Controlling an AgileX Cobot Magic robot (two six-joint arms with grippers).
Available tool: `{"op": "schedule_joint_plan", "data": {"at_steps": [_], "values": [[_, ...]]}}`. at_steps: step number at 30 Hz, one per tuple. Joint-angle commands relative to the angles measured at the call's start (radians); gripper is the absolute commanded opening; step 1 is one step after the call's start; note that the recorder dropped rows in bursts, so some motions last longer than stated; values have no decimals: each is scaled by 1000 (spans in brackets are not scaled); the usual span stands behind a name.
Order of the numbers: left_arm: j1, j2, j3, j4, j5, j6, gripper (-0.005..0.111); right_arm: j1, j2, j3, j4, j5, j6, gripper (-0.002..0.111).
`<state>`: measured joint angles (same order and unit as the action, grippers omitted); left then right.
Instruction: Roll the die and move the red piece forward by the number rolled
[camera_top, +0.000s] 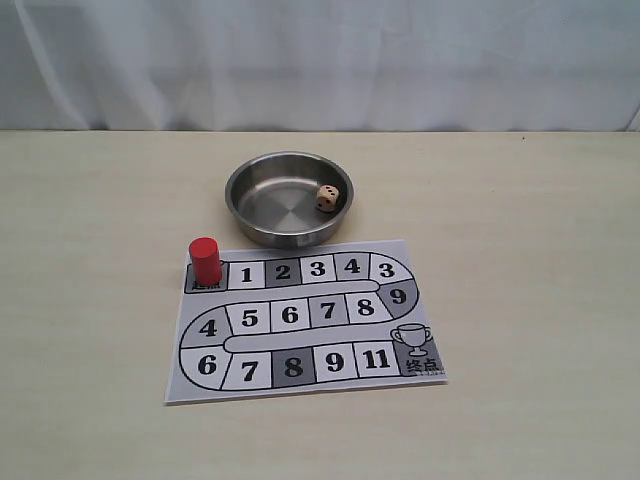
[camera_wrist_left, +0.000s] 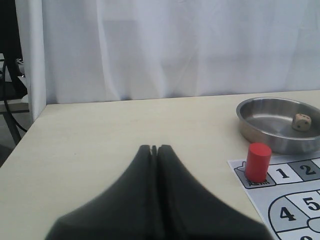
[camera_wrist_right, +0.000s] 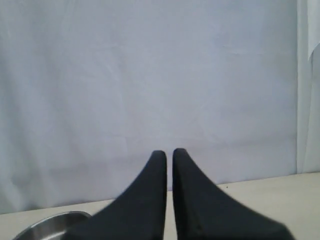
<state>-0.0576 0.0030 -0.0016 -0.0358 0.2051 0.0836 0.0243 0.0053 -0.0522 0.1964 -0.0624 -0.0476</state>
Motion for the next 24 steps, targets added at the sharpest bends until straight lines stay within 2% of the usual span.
{"op": "schedule_joint_plan", "data": {"at_steps": [1, 6, 12, 18, 24], "values": [[0, -3, 2, -3, -9, 2, 0, 2, -5, -180, 13, 176, 3, 4], [0, -3, 2, -3, -9, 2, 0, 2, 191, -421, 27, 369, 3, 4], [0, -3, 2, -3, -9, 2, 0, 2, 408, -563, 27, 411, -9, 4], [0, -3, 2, -3, -9, 2, 0, 2, 628, -684, 30, 474, -186, 4], [0, -3, 2, -3, -9, 2, 0, 2, 828, -800, 36, 551, -226, 4]]}}
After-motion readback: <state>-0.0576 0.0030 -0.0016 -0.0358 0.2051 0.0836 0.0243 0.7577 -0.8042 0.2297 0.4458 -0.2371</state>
